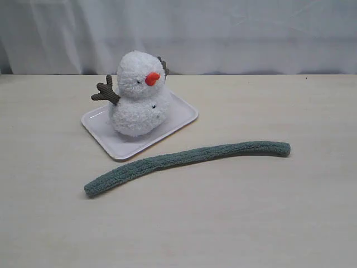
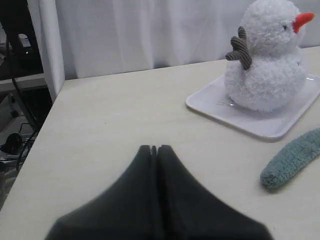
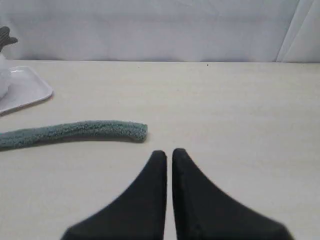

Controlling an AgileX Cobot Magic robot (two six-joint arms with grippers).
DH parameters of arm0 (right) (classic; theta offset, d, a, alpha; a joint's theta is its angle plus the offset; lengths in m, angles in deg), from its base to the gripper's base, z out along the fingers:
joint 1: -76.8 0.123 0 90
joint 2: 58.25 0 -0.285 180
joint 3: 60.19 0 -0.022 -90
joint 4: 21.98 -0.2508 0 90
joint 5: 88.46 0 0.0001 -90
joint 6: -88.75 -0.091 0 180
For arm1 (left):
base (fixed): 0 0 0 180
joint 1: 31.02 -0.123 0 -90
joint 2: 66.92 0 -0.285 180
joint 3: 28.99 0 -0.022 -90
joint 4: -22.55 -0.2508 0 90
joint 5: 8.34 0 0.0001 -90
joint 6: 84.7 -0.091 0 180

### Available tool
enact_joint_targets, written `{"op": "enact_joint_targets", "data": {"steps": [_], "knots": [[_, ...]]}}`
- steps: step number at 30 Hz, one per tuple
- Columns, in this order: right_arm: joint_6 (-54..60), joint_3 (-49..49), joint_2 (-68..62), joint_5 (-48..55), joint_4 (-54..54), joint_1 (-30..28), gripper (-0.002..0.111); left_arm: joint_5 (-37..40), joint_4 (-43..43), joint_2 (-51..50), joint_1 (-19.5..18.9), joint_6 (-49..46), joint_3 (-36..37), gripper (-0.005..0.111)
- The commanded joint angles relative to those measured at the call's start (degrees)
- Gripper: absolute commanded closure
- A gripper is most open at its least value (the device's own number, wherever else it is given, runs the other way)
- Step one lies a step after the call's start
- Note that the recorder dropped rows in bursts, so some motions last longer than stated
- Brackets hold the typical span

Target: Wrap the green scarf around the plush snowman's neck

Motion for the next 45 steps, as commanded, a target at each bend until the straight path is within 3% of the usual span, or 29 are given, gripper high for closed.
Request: {"op": "enact_joint_targets", "data": {"steps": [1,9,13,16,20,23,28,29,33,34,38,40,45], "knots": [[0.2,0.0,0.2,-9.7,0.7,-0.4,0.104,-0.7,0.2,0.1,0.4,0.0,0.1,0.107],[-0.2,0.0,0.2,-30.9,0.0,-0.4,0.104,-0.7,0.2,0.1,0.4,0.0,0.1,0.107],[-12.5,0.0,0.2,-41.0,0.0,-0.4,0.104,-0.7,0.2,0.1,0.4,0.0,0.1,0.107],[-18.1,-0.8,0.2,-39.8,0.5,-0.4,0.104,-0.7,0.2,0.1,0.4,0.0,0.1,0.107],[-19.9,-7.3,-0.1,-29.4,2.8,-0.4,0.102,-0.7,0.2,0.1,0.4,0.0,0.1,0.107],[-20.0,-13.3,-3.1,-23.1,3.4,-0.4,0.089,-0.7,0.2,0.1,0.4,0.0,0.1,0.107],[-16.7,-26.4,-10.6,-5.6,3.4,-0.4,0.044,-0.7,0.2,0.1,0.4,0.0,0.1,0.107],[-11.7,-31.5,-14.7,2.2,2.8,-0.4,0.031,-0.7,0.2,0.1,0.4,0.0,0.1,0.107],[11.8,-41.8,-27.3,22.0,-10.1,-0.4,0.028,-0.7,0.2,0.1,0.4,0.0,0.1,0.107],[15.2,-42.7,-28.8,23.3,-13.7,-0.4,0.028,-0.7,0.2,0.1,0.4,0.0,0.1,0.107],[55.7,-43.1,-39.2,26.0,-42.8,-0.4,0.028,-0.7,0.2,0.1,0.4,0.0,0.1,0.107],[70.3,-43.1,-44.1,25.2,-56.6,-0.4,0.028,-0.7,0.2,0.1,0.4,0.0,0.1,0.107],[81.1,-43.1,-59.0,19.9,-62.0,0.0,0.028,-0.7,0.2,0.1,0.4,0.0,0.1,0.107]]}}
